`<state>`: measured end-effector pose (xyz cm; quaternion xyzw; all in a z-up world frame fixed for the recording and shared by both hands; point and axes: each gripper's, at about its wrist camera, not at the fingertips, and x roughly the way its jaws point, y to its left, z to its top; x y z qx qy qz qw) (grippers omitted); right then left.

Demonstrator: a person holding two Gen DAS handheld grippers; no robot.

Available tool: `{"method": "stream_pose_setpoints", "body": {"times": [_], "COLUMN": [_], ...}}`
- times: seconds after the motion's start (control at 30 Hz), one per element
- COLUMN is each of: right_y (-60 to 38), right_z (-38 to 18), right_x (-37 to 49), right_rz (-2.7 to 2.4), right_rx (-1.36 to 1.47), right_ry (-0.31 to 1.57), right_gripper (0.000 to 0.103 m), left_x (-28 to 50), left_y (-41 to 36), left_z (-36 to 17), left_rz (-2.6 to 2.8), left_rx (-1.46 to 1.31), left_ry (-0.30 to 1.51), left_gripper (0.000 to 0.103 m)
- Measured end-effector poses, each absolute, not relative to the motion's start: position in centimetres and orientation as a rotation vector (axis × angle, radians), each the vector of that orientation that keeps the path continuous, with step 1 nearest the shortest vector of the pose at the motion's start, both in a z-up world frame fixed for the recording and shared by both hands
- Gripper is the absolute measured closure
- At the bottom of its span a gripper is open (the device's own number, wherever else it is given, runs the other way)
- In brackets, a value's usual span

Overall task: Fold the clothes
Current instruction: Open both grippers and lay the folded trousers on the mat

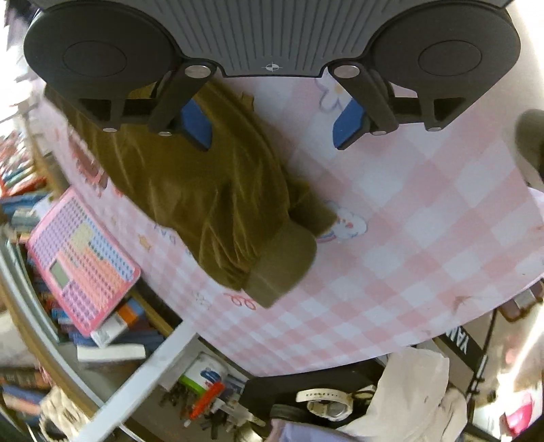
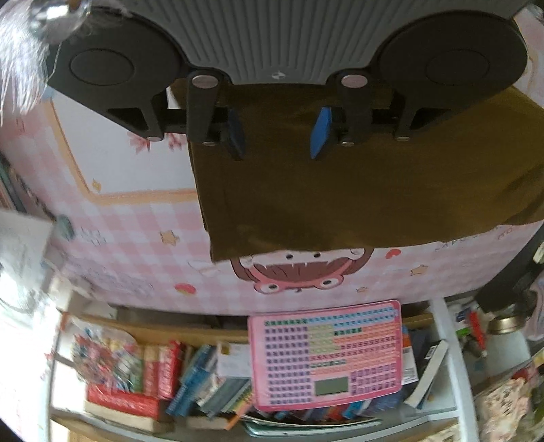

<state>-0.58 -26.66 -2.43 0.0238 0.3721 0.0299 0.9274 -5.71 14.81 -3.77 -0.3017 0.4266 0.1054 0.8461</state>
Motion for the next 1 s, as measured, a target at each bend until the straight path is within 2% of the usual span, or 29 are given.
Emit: {"method": "stream_pose_setpoints", "body": {"times": [0.07,0.1,0.2,0.33,0.43,0.6,0.8,1.0], "right_y": [-27.1,-27.3,-27.5,-26.6,-24.9,-22.4,-20.9,-19.9], "right_z": [-2.5,-2.6,-2.9,-3.2,-3.5,-3.6,-3.7,-4.1], "right_x": [1.2,2.2,4.5,4.8,3.4,0.5,-1.9,-3.3], "right_rz": [0.07,0.07,0.075,0.124,0.192,0.286,0.339,0.36], "right_rx": [0.028,0.016,0.005,0.011,0.023,0.015,-0.003,-0.008], "right_ry": [0.752,0.749,0.752,0.768,0.779,0.789,0.795,0.819], "right_gripper": [0.088,0.089,0.092,0.092,0.09,0.076,0.07,0.069], "left_x": [-6.3,-6.6,-7.7,-9.5,-10.4,-10.7,-10.5,-10.2], "left_y": [13.6,13.0,12.1,11.6,11.4,10.5,10.1,11.1], "left_z": [-3.3,-3.2,-2.9,-2.7,-2.8,-2.7,-3.1,-3.9], "left_rz": [0.216,0.21,0.209,0.236,0.267,0.268,0.222,0.313], "left_rx": [-0.597,-0.586,-0.583,-0.602,-0.623,-0.64,-0.752,-0.846], "left_ry": [0.906,0.908,0.911,0.905,0.901,0.876,0.821,0.833], "left_gripper": [0.014,0.011,0.006,0.004,0.004,0.004,0.004,0.004]}}
